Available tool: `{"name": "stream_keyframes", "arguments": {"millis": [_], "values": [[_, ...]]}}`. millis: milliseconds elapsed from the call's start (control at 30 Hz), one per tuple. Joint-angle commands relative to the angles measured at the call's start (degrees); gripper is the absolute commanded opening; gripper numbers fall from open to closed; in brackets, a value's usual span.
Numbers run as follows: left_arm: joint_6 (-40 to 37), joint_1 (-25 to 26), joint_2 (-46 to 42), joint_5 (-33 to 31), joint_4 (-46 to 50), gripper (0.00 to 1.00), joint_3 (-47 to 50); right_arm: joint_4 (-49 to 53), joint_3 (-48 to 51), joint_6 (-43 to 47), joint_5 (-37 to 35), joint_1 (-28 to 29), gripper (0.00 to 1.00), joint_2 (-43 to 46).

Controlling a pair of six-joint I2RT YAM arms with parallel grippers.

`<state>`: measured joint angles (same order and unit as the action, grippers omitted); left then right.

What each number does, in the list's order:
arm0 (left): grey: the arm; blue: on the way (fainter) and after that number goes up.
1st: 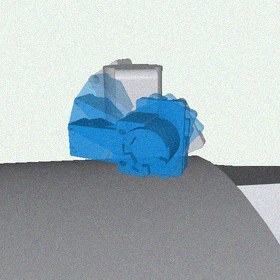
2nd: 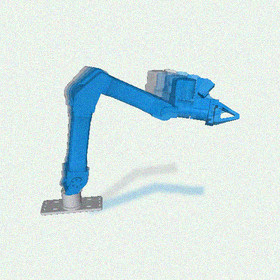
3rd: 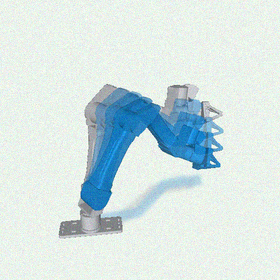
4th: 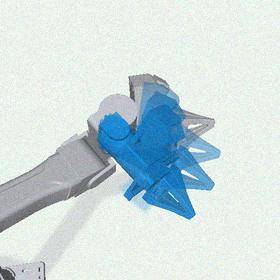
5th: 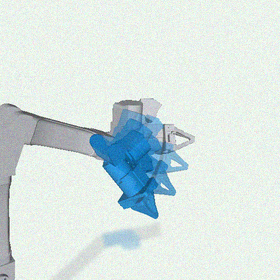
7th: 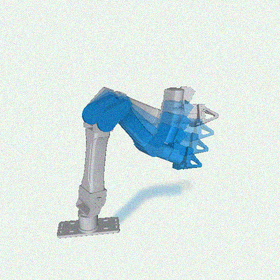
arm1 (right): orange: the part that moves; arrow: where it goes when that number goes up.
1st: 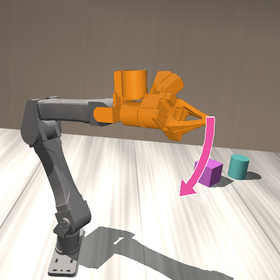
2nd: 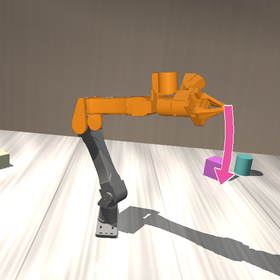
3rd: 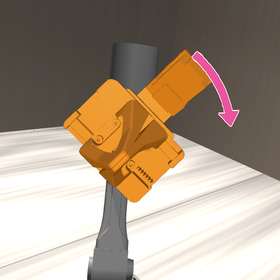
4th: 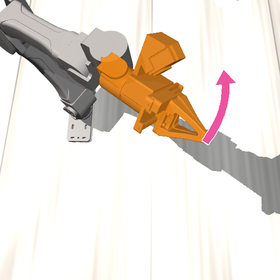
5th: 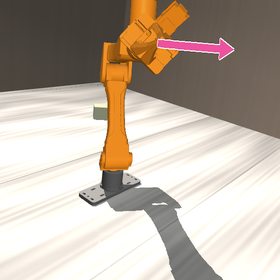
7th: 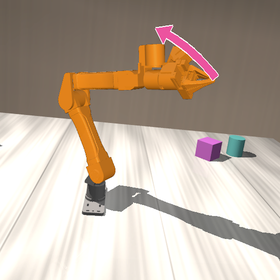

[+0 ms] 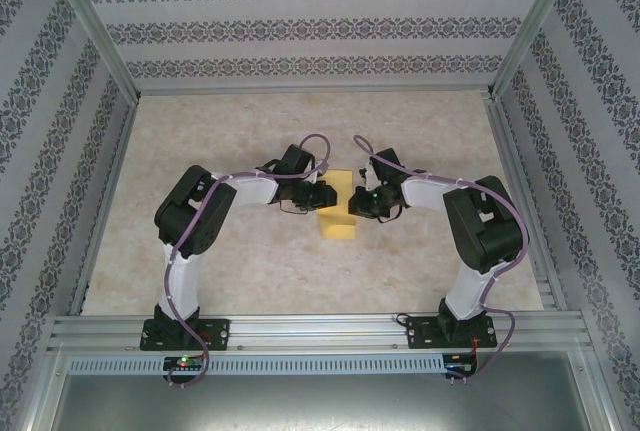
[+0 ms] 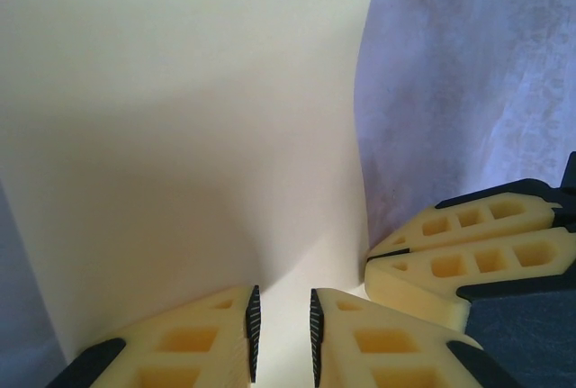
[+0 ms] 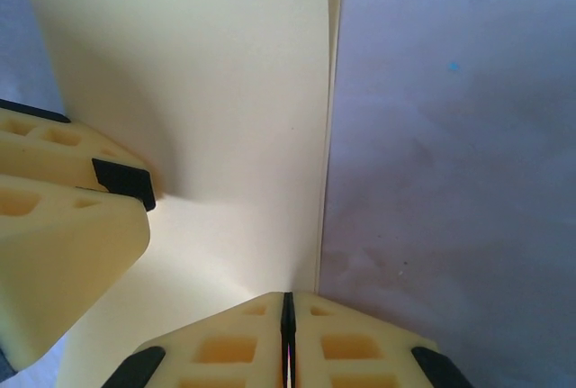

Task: Fold a paper plane with a square sheet of paper (fold left side to right side)
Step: Hold the square sheet of paper at the center of the table, then first fold the square sheet of paper in half at the center of the table.

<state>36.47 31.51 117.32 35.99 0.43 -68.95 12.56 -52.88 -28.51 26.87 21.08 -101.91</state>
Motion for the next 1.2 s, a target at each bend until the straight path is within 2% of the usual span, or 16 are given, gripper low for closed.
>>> {"name": "stream_keyframes", "arguments": {"millis": [0,167,433,733,1167], "values": [[-0.7,1.0,0.2,-2.0,3.0,0.26,2.4,-1.9,0.1,-0.4,3.3,-2.0,0.11,3.5],[-1.1,1.4,0.3,-2.7,3.6,0.26,2.1,-3.8,-4.1,-1.3,5.2,-3.3,0.11,4.0],[-1.1,1.7,0.7,-3.0,4.0,0.25,1.6,-7.4,-10.5,-3.9,7.1,-1.9,0.1,-5.5],[-1.3,1.8,0.0,-2.8,3.8,0.26,1.5,-5.7,-14.3,-4.0,4.5,-0.6,0.1,-13.3],[-1.0,2.5,-6.9,-0.9,-0.3,0.29,6.2,0.7,-14.2,-2.3,0.3,-0.5,0.1,-14.8]]}}
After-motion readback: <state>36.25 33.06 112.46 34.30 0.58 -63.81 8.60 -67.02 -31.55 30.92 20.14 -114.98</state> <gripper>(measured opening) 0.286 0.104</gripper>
